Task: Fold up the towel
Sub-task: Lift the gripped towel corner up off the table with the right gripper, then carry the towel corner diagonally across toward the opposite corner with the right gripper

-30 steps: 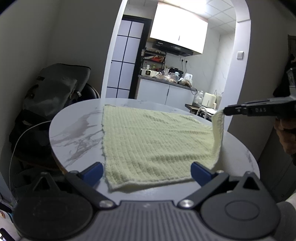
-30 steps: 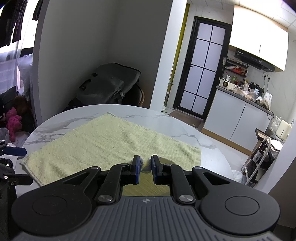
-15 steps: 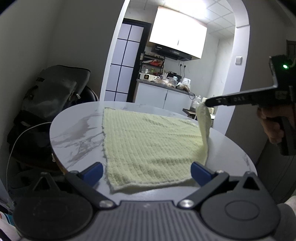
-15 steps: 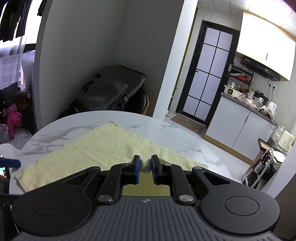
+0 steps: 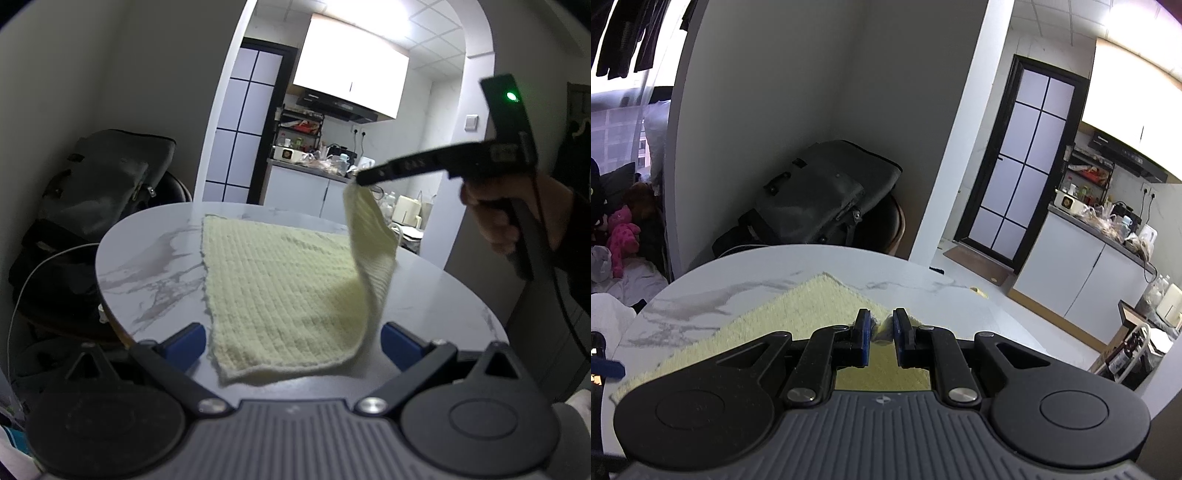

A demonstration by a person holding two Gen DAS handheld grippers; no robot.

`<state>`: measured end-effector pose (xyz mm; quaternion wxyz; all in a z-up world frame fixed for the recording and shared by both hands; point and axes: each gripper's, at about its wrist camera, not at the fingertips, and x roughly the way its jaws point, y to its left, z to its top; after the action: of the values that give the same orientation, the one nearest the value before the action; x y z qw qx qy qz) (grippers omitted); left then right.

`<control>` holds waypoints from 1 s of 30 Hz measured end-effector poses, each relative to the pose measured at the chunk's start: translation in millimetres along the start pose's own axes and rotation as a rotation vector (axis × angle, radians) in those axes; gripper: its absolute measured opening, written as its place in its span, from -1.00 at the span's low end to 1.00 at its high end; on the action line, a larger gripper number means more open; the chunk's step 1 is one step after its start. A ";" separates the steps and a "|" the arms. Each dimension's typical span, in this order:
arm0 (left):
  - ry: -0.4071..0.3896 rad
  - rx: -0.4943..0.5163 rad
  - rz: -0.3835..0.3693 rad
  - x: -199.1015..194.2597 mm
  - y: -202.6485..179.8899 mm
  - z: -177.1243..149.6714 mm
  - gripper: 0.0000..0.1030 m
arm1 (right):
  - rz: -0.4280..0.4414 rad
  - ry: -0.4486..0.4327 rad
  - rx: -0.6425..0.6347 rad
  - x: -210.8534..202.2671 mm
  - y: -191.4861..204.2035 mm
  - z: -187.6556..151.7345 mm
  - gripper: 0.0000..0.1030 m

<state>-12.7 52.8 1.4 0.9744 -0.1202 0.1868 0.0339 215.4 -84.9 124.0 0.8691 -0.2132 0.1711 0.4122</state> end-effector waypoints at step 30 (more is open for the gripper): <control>0.012 0.026 -0.076 2.4 -1.8 -3.9 0.90 | 0.023 -0.020 -0.046 53.3 20.8 36.6 -0.72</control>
<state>-11.6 50.2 -2.6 0.9754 -0.1147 0.1883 -0.0062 235.5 -20.1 125.2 0.8608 -0.2269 0.1552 0.4283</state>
